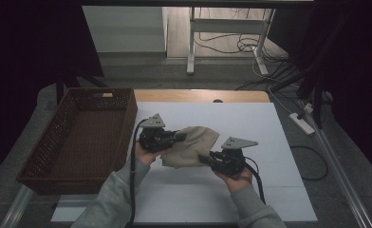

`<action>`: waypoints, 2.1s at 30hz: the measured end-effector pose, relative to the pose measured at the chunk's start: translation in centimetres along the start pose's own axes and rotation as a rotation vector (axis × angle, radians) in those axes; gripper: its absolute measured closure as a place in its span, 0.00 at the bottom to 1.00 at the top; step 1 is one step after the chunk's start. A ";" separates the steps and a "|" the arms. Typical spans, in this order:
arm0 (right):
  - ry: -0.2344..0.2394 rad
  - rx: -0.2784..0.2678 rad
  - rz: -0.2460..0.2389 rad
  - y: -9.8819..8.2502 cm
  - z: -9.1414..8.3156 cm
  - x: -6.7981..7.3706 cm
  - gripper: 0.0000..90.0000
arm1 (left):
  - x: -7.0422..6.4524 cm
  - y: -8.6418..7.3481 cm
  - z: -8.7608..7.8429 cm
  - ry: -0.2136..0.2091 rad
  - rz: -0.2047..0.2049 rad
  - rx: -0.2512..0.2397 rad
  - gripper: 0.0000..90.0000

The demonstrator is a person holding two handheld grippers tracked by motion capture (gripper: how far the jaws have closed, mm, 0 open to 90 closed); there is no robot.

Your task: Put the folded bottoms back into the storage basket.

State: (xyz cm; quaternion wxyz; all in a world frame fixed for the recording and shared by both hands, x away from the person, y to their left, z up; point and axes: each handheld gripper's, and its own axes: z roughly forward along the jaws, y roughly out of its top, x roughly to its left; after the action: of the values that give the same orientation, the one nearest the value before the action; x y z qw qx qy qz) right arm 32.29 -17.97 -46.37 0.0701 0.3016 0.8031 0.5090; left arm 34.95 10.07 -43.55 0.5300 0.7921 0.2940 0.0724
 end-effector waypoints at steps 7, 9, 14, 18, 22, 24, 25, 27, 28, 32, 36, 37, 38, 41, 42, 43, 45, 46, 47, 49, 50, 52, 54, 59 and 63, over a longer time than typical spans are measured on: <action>0.004 -0.008 -0.003 0.2 0.0 0.1 0.78 | 0.0 0.1 -0.4 0.002 0.004 -0.006 0.89; 0.004 -0.009 -0.003 0.3 0.0 0.1 0.78 | -0.1 0.2 -0.5 0.003 0.003 -0.009 0.89; 0.014 -0.018 -0.009 0.8 0.2 0.2 0.78 | -0.1 0.5 -1.2 0.010 0.007 -0.023 0.89; 0.021 -0.026 -0.018 1.2 0.3 0.5 0.78 | -0.2 0.7 -1.8 0.009 0.008 -0.036 0.89; 0.027 -0.030 -0.026 1.6 0.4 0.7 0.78 | -0.3 0.8 -2.2 0.013 0.007 -0.043 0.89; 0.031 -0.034 -0.027 1.7 0.4 0.8 0.78 | -0.3 0.9 -2.5 0.016 0.005 -0.050 0.89; 0.033 -0.036 -0.030 1.9 0.5 0.8 0.78 | -0.3 0.9 -2.6 0.018 0.007 -0.051 0.89; 0.038 -0.040 -0.034 2.2 0.5 1.0 0.78 | -0.4 1.0 -3.1 0.027 0.011 -0.060 0.89; 0.041 -0.044 -0.036 2.3 0.6 1.1 0.78 | -0.4 1.1 -3.4 0.031 0.012 -0.066 0.89; 0.050 -0.054 -0.049 3.1 0.8 1.5 0.78 | -0.4 1.3 -4.3 0.044 0.008 -0.081 0.89; 0.060 -0.061 -0.060 3.8 1.3 1.8 0.78 | -0.1 1.3 -5.2 0.056 0.001 -0.099 0.89; 0.063 -0.063 -0.062 4.0 1.5 1.9 0.78 | -0.1 1.3 -5.4 0.059 -0.001 -0.102 0.89; 0.066 -0.063 -0.063 4.1 1.7 2.0 0.78 | 0.0 1.3 -5.6 0.062 -0.002 -0.105 0.89; 0.074 -0.066 -0.066 4.4 2.1 2.2 0.78 | 0.1 1.4 -6.1 0.067 -0.005 -0.113 0.89; 0.076 -0.068 -0.067 4.5 2.2 2.3 0.78 | 0.1 1.4 -6.2 0.068 -0.005 -0.115 0.89; 0.078 -0.069 -0.067 4.6 2.2 2.3 0.78 | 0.1 1.4 -6.3 0.069 -0.006 -0.118 0.89; 0.079 -0.071 -0.071 4.7 2.3 2.5 0.78 | 0.1 1.5 -6.5 0.070 -0.006 -0.124 0.89; 0.080 -0.075 -0.073 4.8 2.4 2.5 0.78 | 0.2 1.5 -6.6 0.070 -0.007 -0.125 0.89; 0.080 -0.074 -0.074 4.9 2.4 2.5 0.78 | 0.2 1.5 -6.7 0.071 -0.007 -0.126 0.89; 0.080 -0.075 -0.081 5.1 2.5 2.6 0.78 | 0.3 1.5 -6.9 0.067 -0.009 -0.130 0.90; 0.082 -0.077 -0.080 5.2 2.5 2.6 0.78 | 0.4 1.5 -7.0 0.067 -0.010 -0.130 0.90; 0.083 -0.081 -0.079 5.2 2.6 2.6 0.78 | 0.4 1.5 -7.1 0.069 -0.011 -0.132 0.90; 0.085 -0.082 -0.079 5.3 2.8 2.7 0.78 | 0.5 1.5 -7.2 0.069 -0.013 -0.131 0.90; 0.088 -0.086 -0.081 5.5 3.2 2.6 0.78 | 0.6 1.5 -7.4 0.075 -0.013 -0.130 0.90; 0.093 -0.090 -0.085 5.8 3.3 2.7 0.78 | 0.7 1.5 -7.8 0.082 -0.020 -0.139 0.90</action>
State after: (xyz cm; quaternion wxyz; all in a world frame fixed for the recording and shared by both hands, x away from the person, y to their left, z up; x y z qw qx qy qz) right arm 33.90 -12.13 -42.43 0.0678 0.2399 0.7940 0.5544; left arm 32.76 16.23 -39.04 0.5716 0.7470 0.3177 0.1199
